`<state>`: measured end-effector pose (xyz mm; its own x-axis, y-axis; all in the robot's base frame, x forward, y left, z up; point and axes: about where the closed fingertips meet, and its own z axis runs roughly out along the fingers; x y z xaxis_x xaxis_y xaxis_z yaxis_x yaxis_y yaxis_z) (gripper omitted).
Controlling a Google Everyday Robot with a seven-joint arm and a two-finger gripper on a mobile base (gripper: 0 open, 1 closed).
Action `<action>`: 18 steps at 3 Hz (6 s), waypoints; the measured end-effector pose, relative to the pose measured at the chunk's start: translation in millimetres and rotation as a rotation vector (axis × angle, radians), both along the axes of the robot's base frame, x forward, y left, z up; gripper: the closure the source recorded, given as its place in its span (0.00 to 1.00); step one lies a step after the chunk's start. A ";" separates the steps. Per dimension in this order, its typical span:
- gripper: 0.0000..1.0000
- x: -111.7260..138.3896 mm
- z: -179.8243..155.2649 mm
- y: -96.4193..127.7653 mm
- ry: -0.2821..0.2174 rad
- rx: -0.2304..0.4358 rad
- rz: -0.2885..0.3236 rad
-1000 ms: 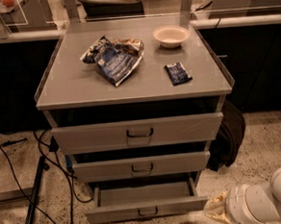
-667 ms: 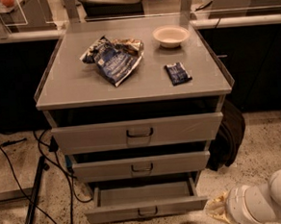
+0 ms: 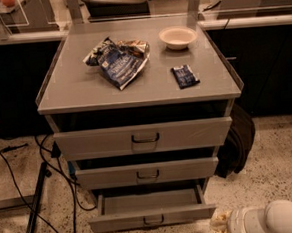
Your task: Close bottom drawer
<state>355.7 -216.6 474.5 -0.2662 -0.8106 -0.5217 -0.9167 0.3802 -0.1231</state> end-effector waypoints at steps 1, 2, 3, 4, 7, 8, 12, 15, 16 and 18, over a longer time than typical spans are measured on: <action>1.00 12.1 -56.5 -6.1 -0.020 0.028 0.003; 1.00 29.0 -125.0 -15.0 0.026 0.053 0.016; 1.00 25.7 -166.9 -7.0 0.071 0.096 -0.004; 1.00 25.8 -167.7 -7.2 0.071 0.093 -0.003; 1.00 60.7 -256.0 1.6 0.061 0.118 0.004; 1.00 66.8 -276.7 6.3 0.060 0.133 0.002; 1.00 110.0 -335.5 7.4 0.067 0.167 -0.027; 1.00 136.0 -348.0 7.3 0.063 0.177 -0.025; 1.00 145.4 -346.8 6.6 0.025 0.166 -0.020; 1.00 163.9 -346.1 2.4 -0.032 0.146 -0.020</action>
Offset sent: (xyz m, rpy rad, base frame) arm 0.0362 -0.0172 -0.2482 0.1162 0.1567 0.0318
